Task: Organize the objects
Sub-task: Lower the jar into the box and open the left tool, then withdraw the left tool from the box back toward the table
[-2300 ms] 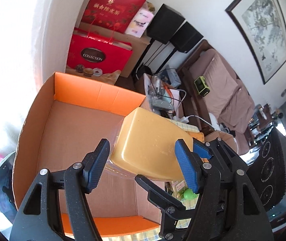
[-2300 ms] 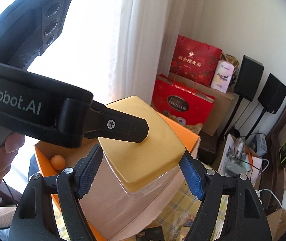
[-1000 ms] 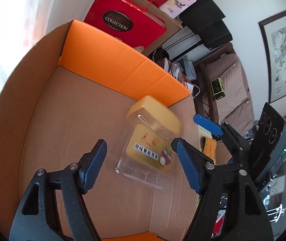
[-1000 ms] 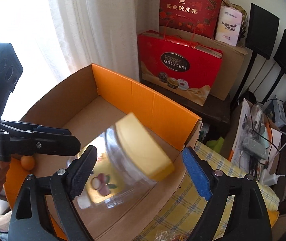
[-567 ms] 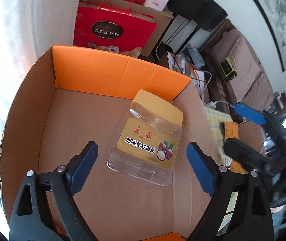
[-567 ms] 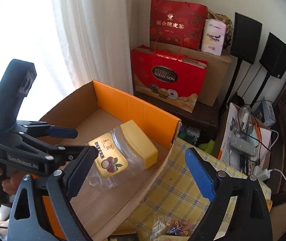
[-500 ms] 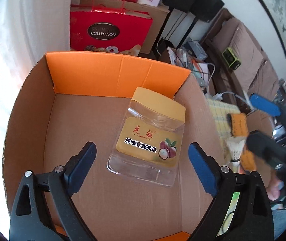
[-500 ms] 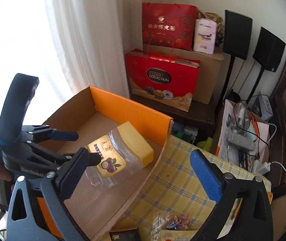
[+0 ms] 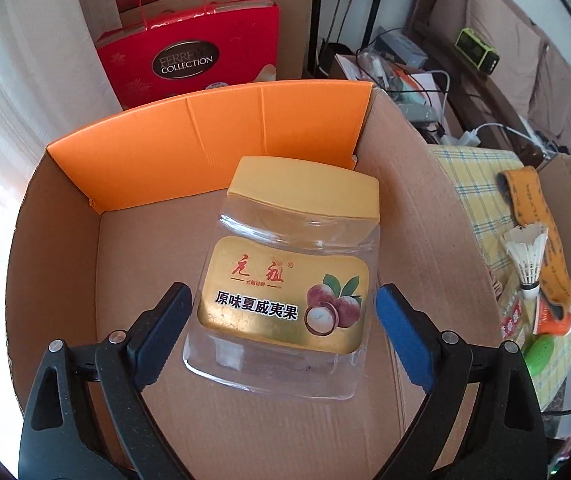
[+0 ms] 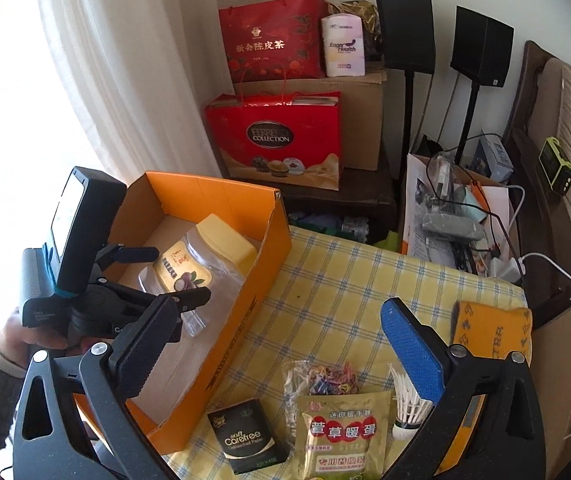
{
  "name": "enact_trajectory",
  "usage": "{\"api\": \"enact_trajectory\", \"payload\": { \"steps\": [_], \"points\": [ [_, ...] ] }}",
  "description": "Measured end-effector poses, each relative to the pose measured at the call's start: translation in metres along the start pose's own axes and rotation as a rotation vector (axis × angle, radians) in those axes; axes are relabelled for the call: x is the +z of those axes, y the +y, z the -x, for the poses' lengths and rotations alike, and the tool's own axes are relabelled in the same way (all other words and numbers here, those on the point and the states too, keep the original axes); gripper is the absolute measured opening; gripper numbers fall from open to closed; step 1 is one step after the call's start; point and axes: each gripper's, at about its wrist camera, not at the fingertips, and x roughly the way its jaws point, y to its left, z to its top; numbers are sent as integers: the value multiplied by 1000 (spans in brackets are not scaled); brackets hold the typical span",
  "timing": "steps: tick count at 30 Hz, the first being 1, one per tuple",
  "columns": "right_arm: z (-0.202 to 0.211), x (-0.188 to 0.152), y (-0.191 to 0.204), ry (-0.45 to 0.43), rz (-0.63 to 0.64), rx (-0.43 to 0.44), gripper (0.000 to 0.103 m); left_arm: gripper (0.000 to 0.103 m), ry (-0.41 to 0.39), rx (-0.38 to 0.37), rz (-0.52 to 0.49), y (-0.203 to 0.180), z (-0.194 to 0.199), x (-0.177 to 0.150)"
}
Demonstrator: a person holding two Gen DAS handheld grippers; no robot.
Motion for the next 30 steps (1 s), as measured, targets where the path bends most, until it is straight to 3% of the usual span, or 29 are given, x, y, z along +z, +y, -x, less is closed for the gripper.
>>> {"api": "enact_trajectory", "payload": {
  "steps": [7, 24, 30],
  "points": [
    [0, -17, -8, 13, -20, -3, 103, 92, 15, 106, 1, 3, -7, 3],
    [9, -38, -7, 8, -14, 13, 103, 92, 23, 325, 276, 83, -12, 2],
    [12, -45, -5, 10, -4, 18, 103, 93, 3, 386, 260, 77, -9, 1]
  ]
}}
